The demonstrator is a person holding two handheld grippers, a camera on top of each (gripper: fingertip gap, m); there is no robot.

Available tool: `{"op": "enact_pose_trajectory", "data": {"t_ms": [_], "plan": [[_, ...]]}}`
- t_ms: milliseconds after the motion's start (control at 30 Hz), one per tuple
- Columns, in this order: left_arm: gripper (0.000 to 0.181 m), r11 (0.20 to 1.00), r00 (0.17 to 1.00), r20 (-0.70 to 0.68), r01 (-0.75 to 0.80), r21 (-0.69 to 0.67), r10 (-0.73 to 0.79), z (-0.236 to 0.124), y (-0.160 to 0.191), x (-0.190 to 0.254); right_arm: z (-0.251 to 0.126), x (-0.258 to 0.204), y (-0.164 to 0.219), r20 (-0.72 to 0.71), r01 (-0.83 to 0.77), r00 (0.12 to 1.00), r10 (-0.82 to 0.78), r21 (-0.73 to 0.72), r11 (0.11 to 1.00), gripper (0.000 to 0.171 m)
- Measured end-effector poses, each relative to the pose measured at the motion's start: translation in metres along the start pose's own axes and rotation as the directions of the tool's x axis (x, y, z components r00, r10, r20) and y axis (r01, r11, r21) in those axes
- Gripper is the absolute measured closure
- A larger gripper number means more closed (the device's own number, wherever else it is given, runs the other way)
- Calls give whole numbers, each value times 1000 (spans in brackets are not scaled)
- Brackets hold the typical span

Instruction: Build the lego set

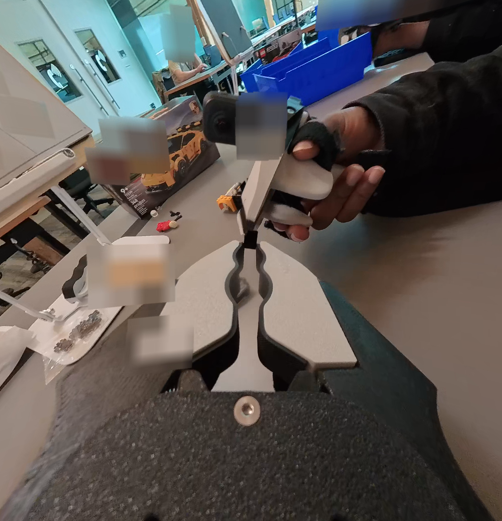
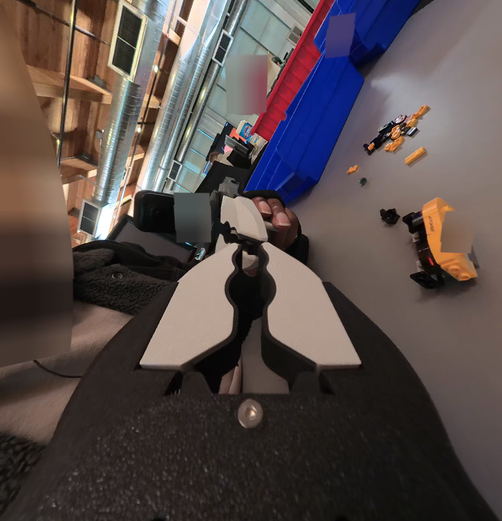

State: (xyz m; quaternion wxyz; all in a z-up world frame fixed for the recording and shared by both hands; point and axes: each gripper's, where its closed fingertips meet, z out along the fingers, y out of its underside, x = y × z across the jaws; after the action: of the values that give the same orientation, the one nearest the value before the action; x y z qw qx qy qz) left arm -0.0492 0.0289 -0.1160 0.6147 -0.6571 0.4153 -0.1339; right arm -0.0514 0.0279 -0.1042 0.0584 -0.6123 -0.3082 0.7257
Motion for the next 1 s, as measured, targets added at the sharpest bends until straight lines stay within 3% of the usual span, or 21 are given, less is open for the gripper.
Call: {"op": "enact_pose_trajectory", "data": {"t_ms": [233, 400, 533, 767, 1000], "plan": [[174, 992, 992, 83, -89, -93, 97, 3, 11, -8, 5, 11, 1, -173, 187, 966, -191, -42, 982, 155], [174, 981, 983, 91, -150, -122, 162, 5, 13, -5, 5, 19, 5, -230, 214, 947, -226, -77, 974, 166], [174, 989, 991, 60, -116, -90, 122, 5, 10, -2, 4, 18, 6, -231, 257, 933, -276, -107, 960, 169], [167, 992, 989, -67, 130, -6, -130, -2, 3, 0, 0, 21, 9, -277, 412, 845, -457, -206, 888, 169], [170, 998, 998, -63, 27, -62, -31, 2, 12, 6, 1, 24, 11, -280, 360, 870, -406, -202, 911, 169]]}}
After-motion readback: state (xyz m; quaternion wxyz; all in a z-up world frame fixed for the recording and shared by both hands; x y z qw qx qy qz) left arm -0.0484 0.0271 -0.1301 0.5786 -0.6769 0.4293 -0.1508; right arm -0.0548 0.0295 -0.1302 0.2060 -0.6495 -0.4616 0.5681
